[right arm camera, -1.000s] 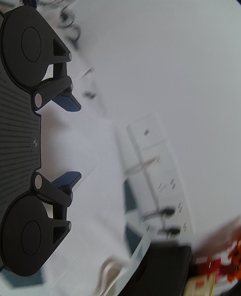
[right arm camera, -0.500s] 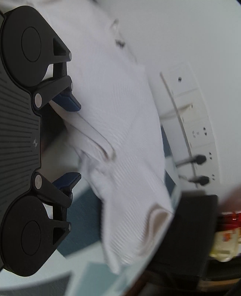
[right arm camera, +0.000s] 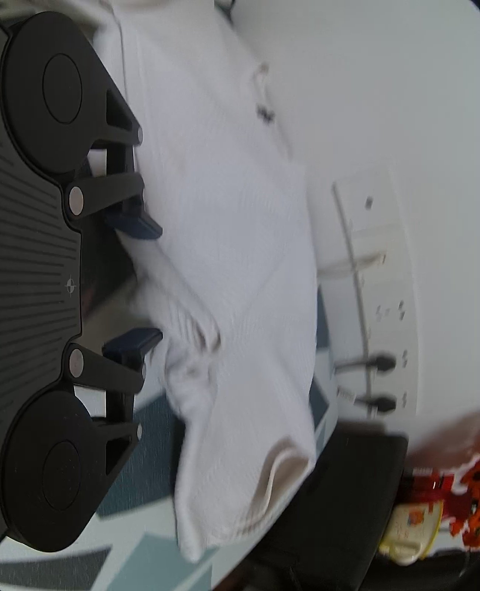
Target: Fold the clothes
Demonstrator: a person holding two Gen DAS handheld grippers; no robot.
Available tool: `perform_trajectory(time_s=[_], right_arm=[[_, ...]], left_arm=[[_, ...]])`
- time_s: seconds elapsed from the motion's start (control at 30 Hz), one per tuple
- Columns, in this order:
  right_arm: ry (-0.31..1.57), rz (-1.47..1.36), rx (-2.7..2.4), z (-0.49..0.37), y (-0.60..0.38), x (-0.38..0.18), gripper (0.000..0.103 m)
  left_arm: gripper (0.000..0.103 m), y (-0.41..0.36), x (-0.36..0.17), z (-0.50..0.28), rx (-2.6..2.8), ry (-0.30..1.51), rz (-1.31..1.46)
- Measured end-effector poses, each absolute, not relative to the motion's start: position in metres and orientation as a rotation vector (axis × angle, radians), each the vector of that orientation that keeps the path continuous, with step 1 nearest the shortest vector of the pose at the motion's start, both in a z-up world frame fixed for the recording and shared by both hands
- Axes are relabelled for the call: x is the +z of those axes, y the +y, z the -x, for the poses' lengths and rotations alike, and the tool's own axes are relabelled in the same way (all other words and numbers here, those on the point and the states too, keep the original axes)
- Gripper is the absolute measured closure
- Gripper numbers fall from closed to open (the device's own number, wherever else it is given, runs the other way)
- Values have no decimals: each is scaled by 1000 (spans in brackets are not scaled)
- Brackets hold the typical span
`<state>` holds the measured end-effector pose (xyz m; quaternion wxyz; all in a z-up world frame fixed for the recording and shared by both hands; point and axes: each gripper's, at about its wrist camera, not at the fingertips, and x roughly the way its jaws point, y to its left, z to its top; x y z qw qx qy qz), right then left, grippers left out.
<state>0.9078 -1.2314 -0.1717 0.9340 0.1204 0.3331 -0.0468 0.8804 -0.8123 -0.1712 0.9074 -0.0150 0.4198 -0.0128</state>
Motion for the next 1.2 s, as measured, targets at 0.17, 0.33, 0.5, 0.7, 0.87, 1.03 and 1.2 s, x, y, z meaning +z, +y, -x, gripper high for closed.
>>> perform_trajectory(time_s=[0.17,0.33,0.5,0.7,0.87,1.03,1.2], right_arm=[[615,-370,38,-905,-1226,-165,60],[698,-504,10,-926,-1249,-179,69],[626,-590,24,-925,-1265,-142,97],[469,-665,96,-908,-1274,-77,97],[415,-660,33,-867,-1283,-39,97],[516,-663,-96,-799,-1289,-64,97],[651,-638,-223,-742,-1276,-112,96]], left_arm=[[59,-810,-159,-886,-59,837,107],[65,-813,-164,-895,-35,878,63],[97,-802,-134,-885,30,818,80],[97,-775,-64,-853,54,639,123],[97,-758,-54,-821,58,632,148],[97,-746,-93,-785,43,750,179],[92,-759,-147,-753,-33,882,46]])
